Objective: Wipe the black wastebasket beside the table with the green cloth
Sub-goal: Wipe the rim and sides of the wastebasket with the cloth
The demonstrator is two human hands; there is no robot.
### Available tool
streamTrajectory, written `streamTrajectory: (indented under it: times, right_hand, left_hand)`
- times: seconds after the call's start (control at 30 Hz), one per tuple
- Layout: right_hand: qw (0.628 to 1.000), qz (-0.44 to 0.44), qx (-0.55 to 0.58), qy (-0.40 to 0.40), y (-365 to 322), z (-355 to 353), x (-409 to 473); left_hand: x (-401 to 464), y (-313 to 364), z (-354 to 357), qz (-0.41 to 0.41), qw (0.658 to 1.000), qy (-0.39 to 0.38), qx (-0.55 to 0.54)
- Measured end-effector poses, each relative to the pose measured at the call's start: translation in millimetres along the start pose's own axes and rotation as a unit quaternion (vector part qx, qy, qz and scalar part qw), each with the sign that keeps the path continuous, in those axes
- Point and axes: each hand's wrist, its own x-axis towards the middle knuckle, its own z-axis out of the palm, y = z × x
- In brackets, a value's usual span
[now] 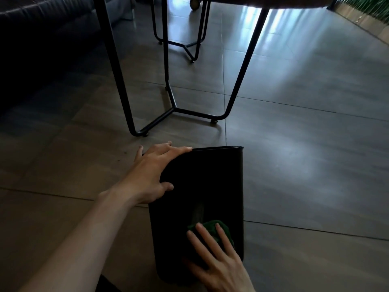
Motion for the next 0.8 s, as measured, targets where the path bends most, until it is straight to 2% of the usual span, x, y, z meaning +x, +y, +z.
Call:
streamTrajectory:
  times: [0.1,0.23,0.3,0.37,0.47,0.6,0.67,0.7,0.73,0.8]
  right_hand:
    - [0.998,0.035,0.037,0.041,32.3,-13.6,23.0]
    - [0.973,0.19,0.063,0.113,80.8,-41.1,85.4]
    - [0.964,0.227,0.067,0.123,85.2,-45.6,104.8]
    - [0.977,0.174,0.052,0.111,72.7,-35.2,98.0]
    - [0.999,-0.004,0.01,0.042,37.7,-4.7,47.8]
    - [0.968,-0.216,-0.111,-0.068,17.7,21.2,-22.3]
    - [0.957,-0.247,-0.14,-0.054,30.6,18.3,-24.8]
    - [0.962,-0.244,-0.117,-0.048,40.6,12.2,-17.6]
    - [0.97,-0.224,-0.086,-0.042,51.8,3.1,-5.4]
    - [0.992,-0.125,-0.022,0.002,74.3,-17.4,29.4]
  left_hand:
    - [-1.6,4.5,0.5,0.003,1.0,0.002,-0.003]
    - [-2.0,10.3,1.0,0.008,1.0,0.006,-0.007]
    - [-3.1,10.4,0.7,0.01,1.0,0.006,-0.002]
    - [-3.5,11.0,0.3,0.009,1.0,0.004,-0.002]
    - [-3.5,11.5,0.2,0.009,1.0,0.0,-0.004]
    - [-3.6,11.0,1.8,0.014,1.0,0.001,-0.007]
    - [-3.2,13.4,3.0,0.02,1.0,0.002,-0.004]
    - [-2.8,14.6,3.4,0.024,1.0,0.003,-0.005]
    - [-1.9,16.3,3.8,0.027,1.0,0.004,-0.007]
    - [-0.1,17.9,3.9,0.03,1.0,0.005,-0.006]
